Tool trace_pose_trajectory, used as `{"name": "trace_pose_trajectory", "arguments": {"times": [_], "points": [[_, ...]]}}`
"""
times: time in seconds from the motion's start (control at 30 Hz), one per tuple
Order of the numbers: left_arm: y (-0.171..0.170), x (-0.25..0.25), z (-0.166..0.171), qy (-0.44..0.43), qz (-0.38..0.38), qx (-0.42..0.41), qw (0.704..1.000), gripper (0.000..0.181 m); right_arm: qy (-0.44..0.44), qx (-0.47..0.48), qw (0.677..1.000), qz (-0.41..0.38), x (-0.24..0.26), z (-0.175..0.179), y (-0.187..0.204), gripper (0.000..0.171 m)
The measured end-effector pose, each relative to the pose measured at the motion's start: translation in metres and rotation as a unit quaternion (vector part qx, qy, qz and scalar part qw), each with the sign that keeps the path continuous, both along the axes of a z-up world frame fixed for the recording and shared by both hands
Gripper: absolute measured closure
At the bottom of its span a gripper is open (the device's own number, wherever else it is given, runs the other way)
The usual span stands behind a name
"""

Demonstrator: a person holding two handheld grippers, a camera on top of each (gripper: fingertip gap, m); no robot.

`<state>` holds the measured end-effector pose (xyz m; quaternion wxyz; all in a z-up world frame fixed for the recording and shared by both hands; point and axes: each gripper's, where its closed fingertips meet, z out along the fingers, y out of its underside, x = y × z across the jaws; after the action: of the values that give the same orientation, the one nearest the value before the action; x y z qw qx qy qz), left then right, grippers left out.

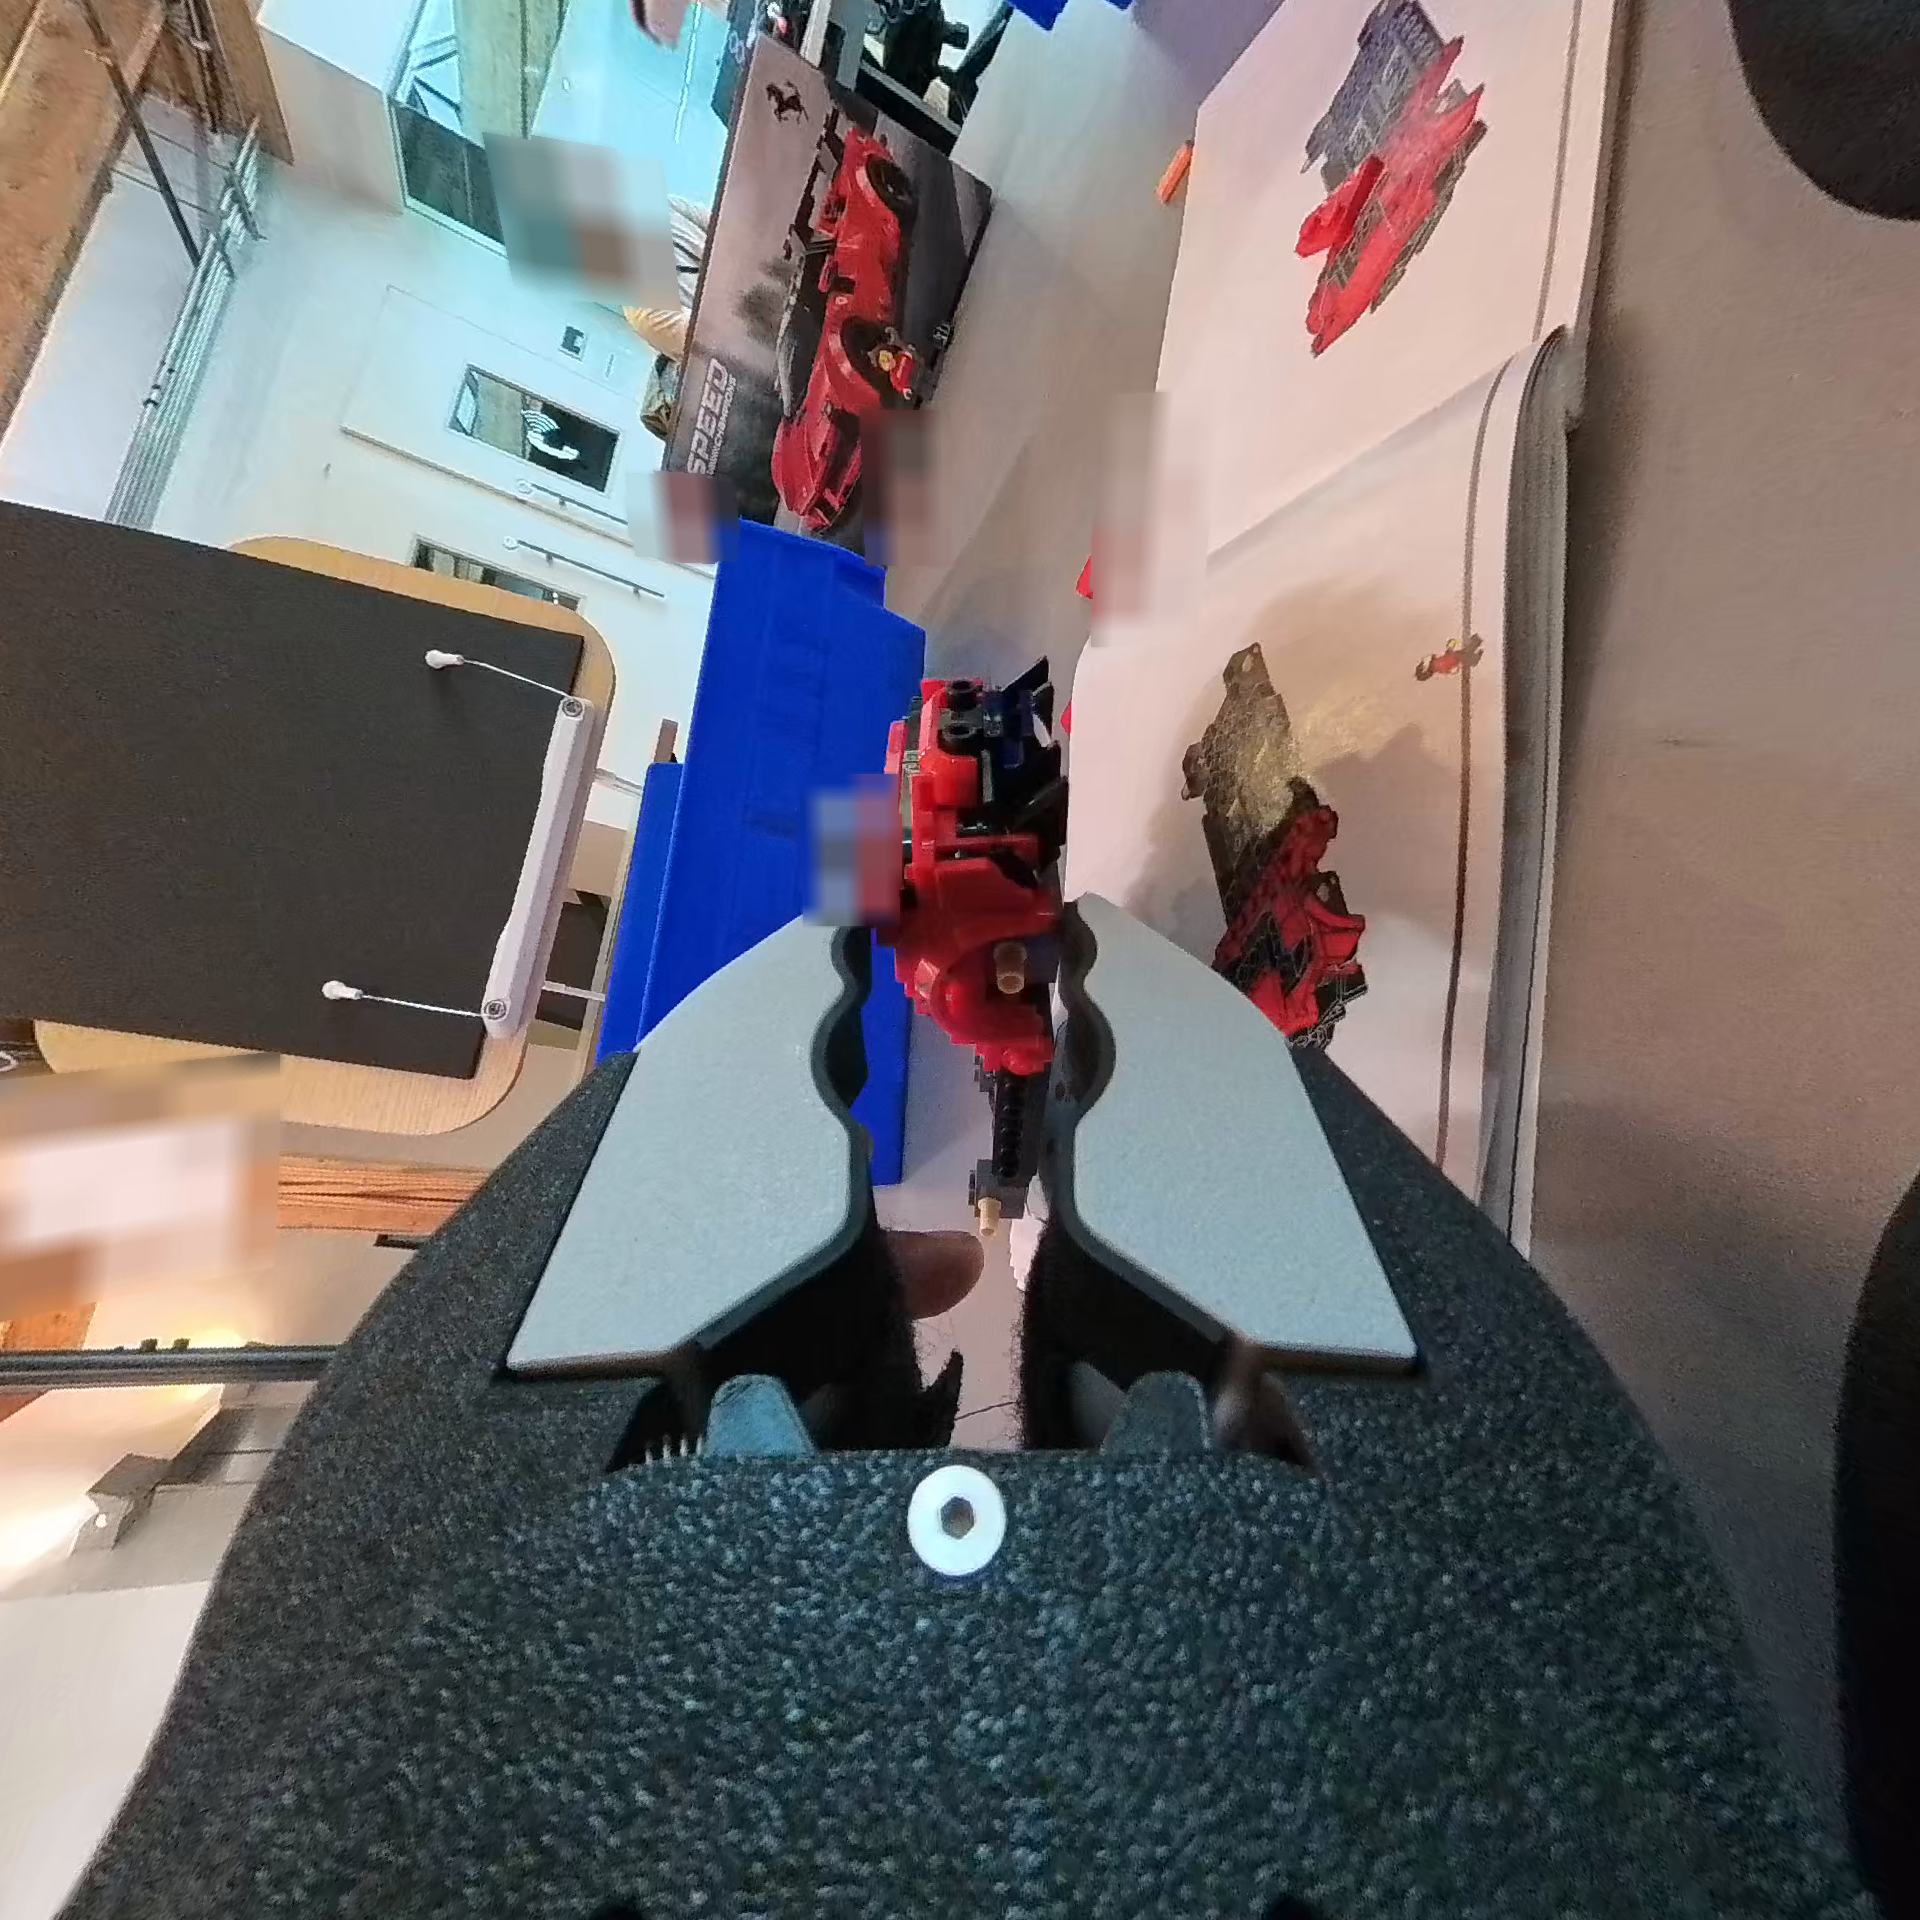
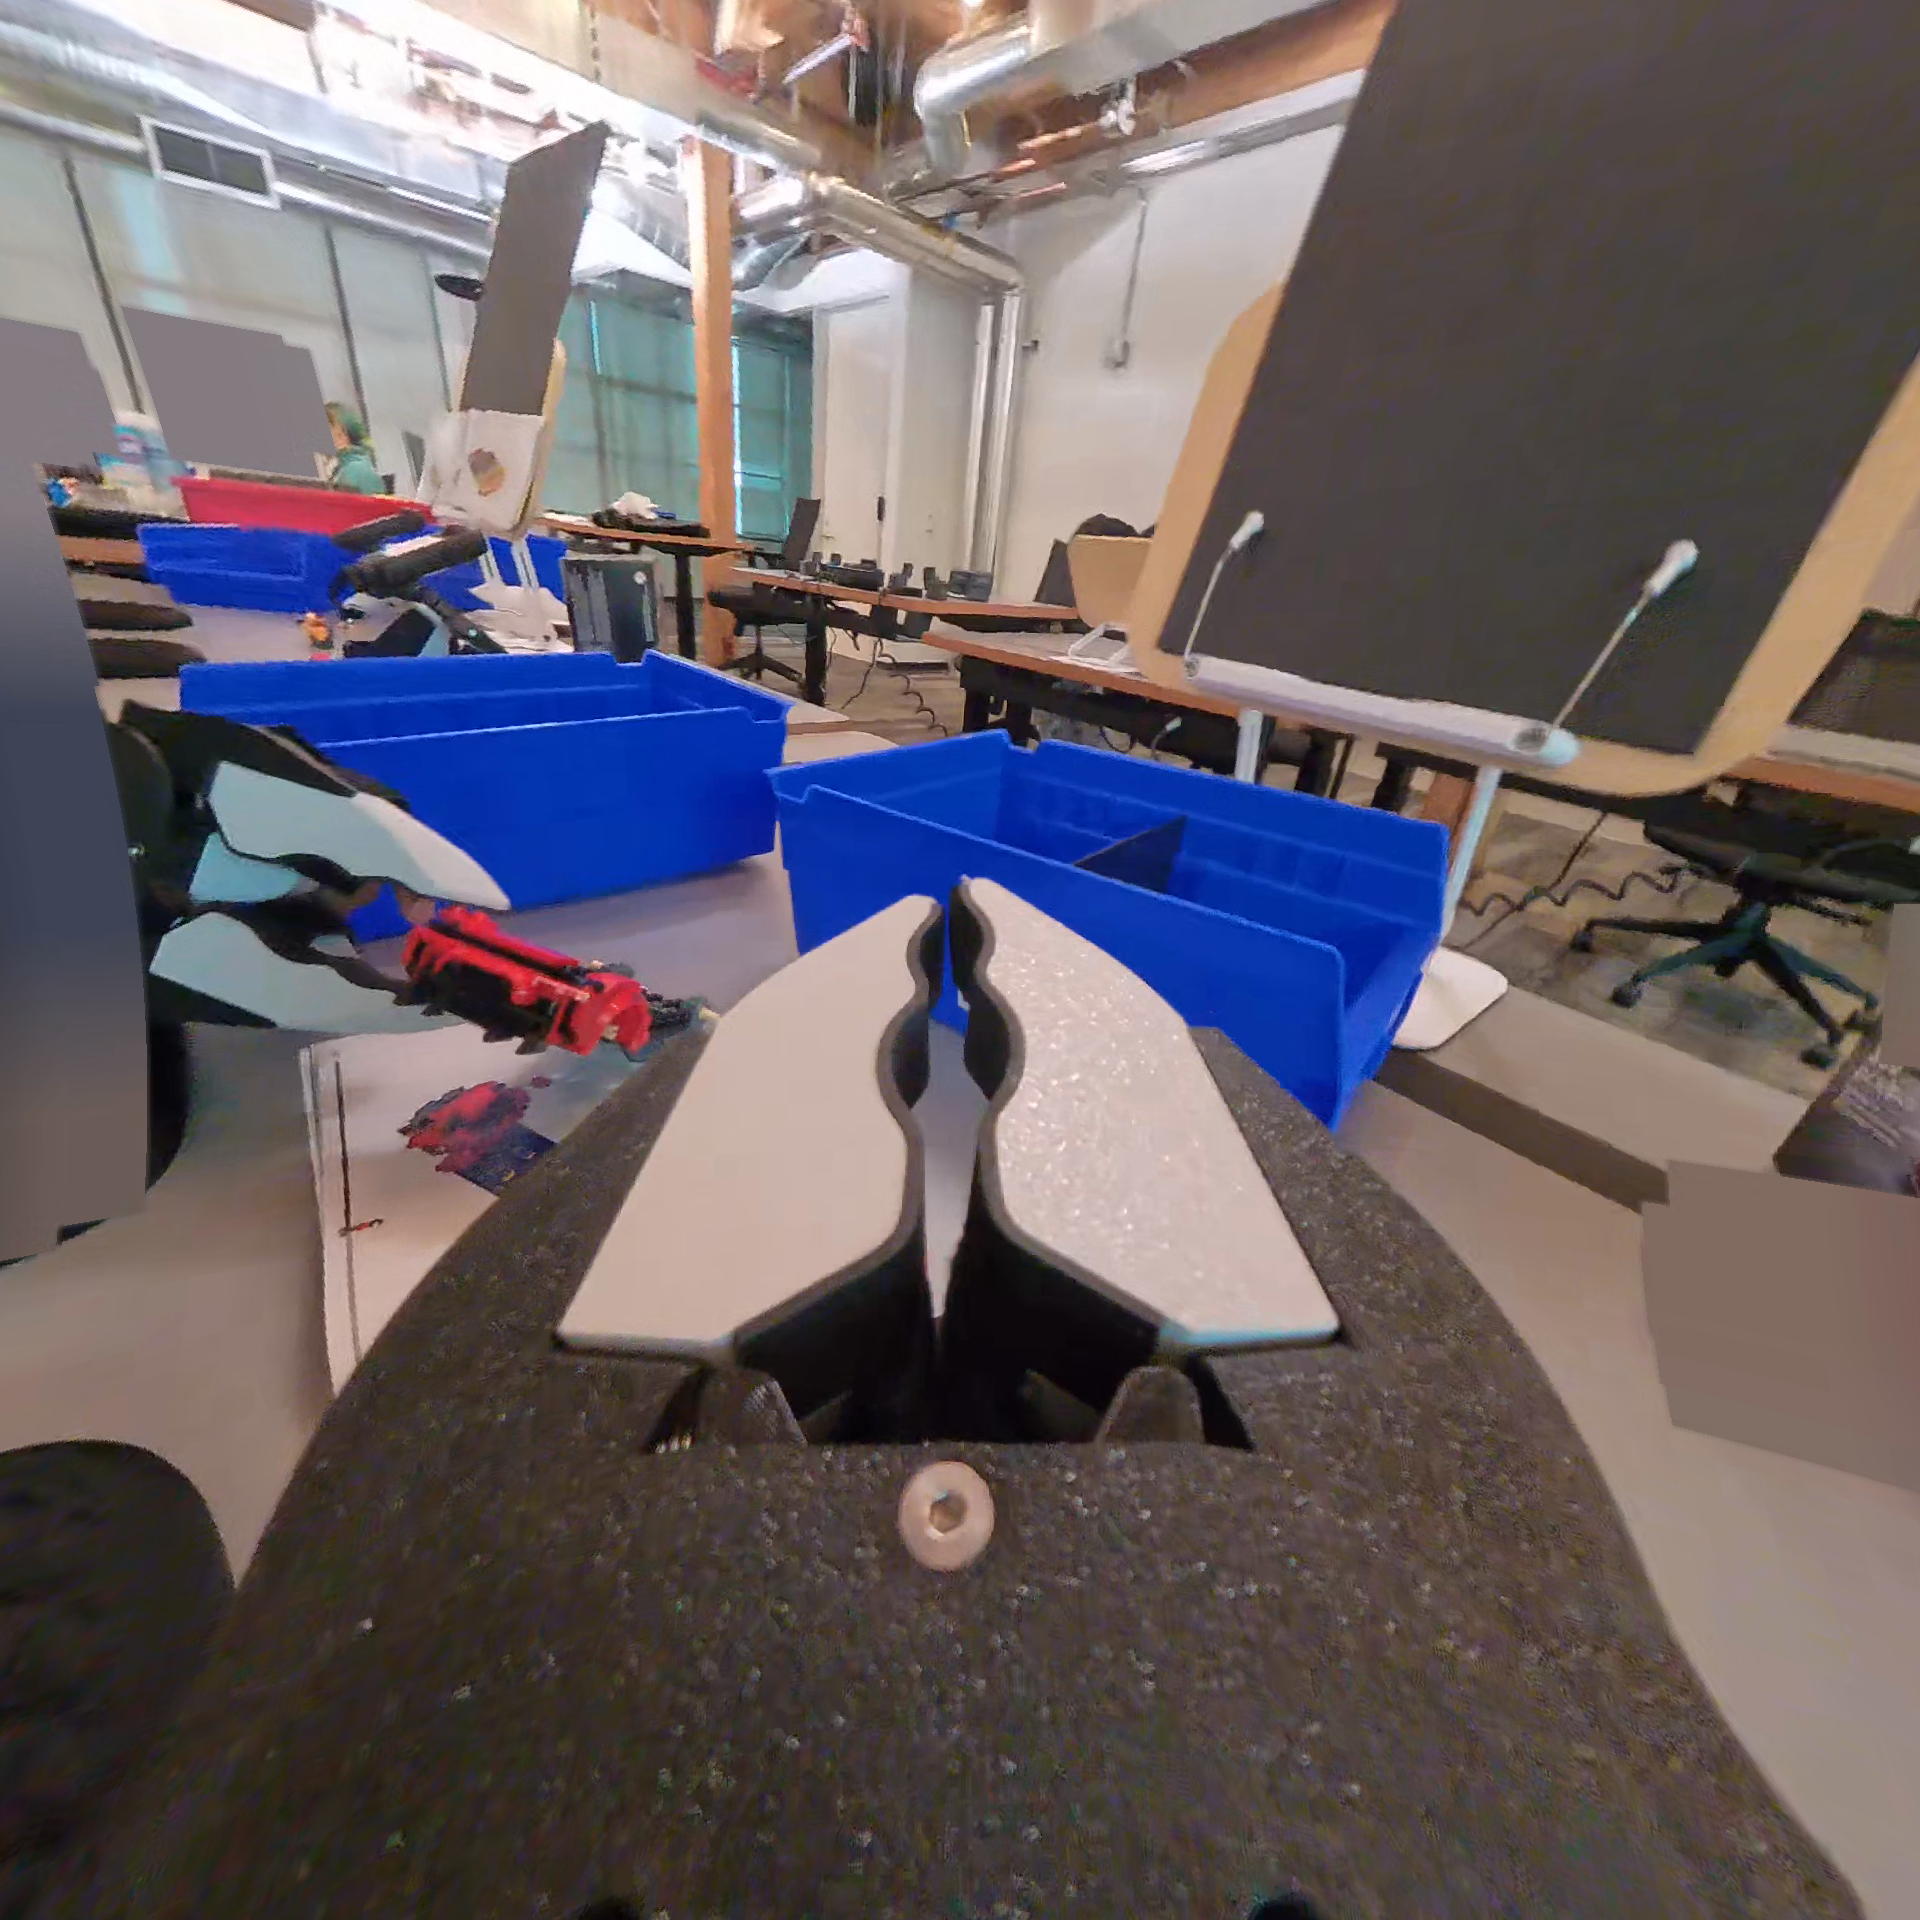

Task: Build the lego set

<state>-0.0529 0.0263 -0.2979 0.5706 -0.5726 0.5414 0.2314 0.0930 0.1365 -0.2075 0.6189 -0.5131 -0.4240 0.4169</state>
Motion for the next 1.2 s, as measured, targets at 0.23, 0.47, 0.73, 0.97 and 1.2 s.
{"name": "trace_pose_trajectory", "arguments": {"times": [0.23, 0.47, 0.73, 0.97, 1.2], "points": [[-0.001, 0.001, -0.002, -0.002, -0.001, 0.004, 1.000, 0.148, -0.022, -0.043, 0.999, 0.014, -0.007, -0.015, 0.002, 0.170], [-0.001, 0.001, -0.005, 0.012, 0.000, 0.007, 1.000, 0.148, -0.087, -0.043, 0.993, 0.074, -0.026, -0.036, -0.019, 0.166], [-0.001, 0.005, -0.026, 0.130, -0.005, 0.027, 0.991, 0.148, -0.199, -0.034, 0.949, 0.241, -0.059, -0.078, -0.089, 0.152], [0.000, 0.013, -0.040, 0.222, -0.014, 0.049, 0.974, 0.147, -0.244, -0.013, 0.928, 0.280, -0.069, -0.096, -0.113, 0.152], [0.002, 0.007, -0.043, 0.249, -0.002, 0.038, 0.968, 0.138, -0.254, -0.008, 0.928, 0.273, -0.072, -0.097, -0.110, 0.152]]}}
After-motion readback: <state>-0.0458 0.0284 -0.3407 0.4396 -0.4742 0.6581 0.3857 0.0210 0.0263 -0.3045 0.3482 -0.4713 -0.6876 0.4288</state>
